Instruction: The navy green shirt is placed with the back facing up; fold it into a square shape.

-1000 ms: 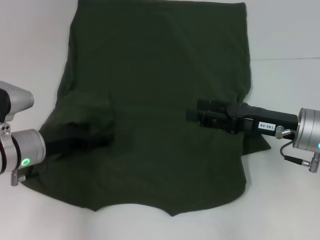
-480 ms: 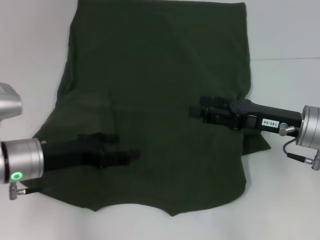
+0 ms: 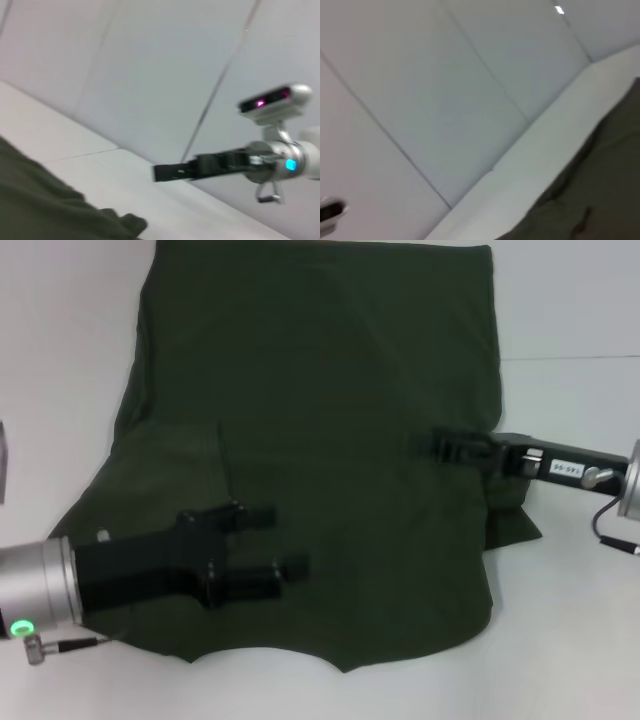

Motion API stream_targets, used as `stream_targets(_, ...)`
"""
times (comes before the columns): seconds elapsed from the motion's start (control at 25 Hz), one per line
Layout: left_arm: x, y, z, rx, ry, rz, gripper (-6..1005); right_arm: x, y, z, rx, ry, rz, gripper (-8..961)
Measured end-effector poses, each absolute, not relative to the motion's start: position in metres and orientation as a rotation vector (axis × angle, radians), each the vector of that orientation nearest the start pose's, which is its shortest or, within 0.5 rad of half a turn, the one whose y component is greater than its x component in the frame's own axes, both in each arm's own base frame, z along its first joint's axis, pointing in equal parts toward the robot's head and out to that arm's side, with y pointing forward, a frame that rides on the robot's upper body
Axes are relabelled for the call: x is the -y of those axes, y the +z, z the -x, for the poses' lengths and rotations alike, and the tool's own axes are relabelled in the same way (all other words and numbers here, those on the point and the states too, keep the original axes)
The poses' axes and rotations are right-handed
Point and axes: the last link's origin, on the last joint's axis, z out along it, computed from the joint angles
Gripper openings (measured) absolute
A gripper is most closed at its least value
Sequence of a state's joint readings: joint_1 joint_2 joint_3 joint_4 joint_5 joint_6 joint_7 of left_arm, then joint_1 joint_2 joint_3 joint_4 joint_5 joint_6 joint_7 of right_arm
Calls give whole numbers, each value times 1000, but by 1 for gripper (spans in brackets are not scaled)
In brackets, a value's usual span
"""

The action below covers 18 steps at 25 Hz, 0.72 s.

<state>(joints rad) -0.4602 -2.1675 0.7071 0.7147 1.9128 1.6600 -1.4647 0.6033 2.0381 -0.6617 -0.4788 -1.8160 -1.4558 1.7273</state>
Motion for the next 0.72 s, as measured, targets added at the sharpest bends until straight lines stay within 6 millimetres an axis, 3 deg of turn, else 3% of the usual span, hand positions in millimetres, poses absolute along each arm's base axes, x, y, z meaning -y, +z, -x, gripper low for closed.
stream_targets(0.2, -290, -26, 242, 582, -985, 2780, 916, -371, 22, -265, -1321, 970, 2335, 846)
stream_targets(0.4, -286, -32, 243, 526, -957, 2812, 916, -381, 40, -279, -1464, 952, 2187, 846)
stream_targets(0.72, -289, -38, 244, 442, -848, 2869, 916, -374, 52, -300, -1653, 917, 2055, 845)
